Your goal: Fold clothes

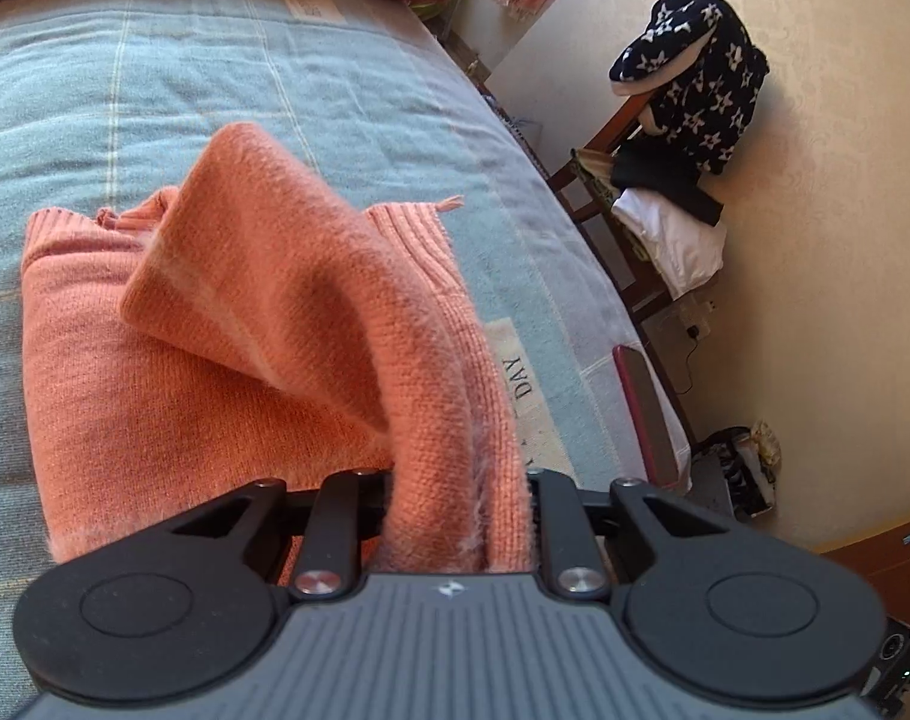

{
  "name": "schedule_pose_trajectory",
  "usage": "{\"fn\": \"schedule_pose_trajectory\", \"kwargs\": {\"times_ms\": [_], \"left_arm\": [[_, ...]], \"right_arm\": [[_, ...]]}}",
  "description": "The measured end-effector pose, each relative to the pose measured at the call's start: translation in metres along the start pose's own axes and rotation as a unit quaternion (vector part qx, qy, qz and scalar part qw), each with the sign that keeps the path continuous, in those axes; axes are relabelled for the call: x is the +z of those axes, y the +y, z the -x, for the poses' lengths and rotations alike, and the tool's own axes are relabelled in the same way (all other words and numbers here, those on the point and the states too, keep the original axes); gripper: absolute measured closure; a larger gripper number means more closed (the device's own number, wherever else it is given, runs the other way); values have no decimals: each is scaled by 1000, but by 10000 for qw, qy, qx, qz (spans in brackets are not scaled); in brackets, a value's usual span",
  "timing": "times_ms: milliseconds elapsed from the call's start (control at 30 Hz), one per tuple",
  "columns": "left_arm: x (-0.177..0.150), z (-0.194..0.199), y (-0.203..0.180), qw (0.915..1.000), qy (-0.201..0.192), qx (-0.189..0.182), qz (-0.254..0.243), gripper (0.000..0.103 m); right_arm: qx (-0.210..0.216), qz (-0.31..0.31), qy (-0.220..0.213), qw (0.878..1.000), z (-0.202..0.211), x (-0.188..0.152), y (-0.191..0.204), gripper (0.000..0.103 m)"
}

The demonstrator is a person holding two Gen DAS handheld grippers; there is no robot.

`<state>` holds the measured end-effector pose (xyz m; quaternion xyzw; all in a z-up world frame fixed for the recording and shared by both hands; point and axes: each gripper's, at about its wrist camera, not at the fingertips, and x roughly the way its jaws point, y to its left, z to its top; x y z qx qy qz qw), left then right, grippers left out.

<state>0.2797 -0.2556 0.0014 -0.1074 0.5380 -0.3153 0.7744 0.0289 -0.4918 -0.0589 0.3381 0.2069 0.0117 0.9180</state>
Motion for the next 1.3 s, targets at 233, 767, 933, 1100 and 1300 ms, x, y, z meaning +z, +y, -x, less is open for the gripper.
{"fn": "schedule_pose_trajectory", "kwargs": {"times_ms": [233, 767, 933, 1100, 1300], "left_arm": [[1, -29, -7, 9992, 304, 238, 32, 81], [14, -21, -24, 9987, 136, -491, 63, 41], [17, 3, -27, 9978, -184, -618, -148, 35], [-9, 26, -17, 9963, -328, -431, -671, 28], [-63, 33, 15, 9934, -251, -145, -1113, 25]], "right_arm": [[-85, 17, -43, 10000, 6, 0, -3, 0], [-152, 82, -55, 9998, 16, -3, -2, 0], [-162, 128, -75, 9998, 19, -2, 0, 0], [-122, 158, -45, 9998, 19, -4, 1, 0], [78, 146, 66, 9998, 16, -7, 6, 0]]}}
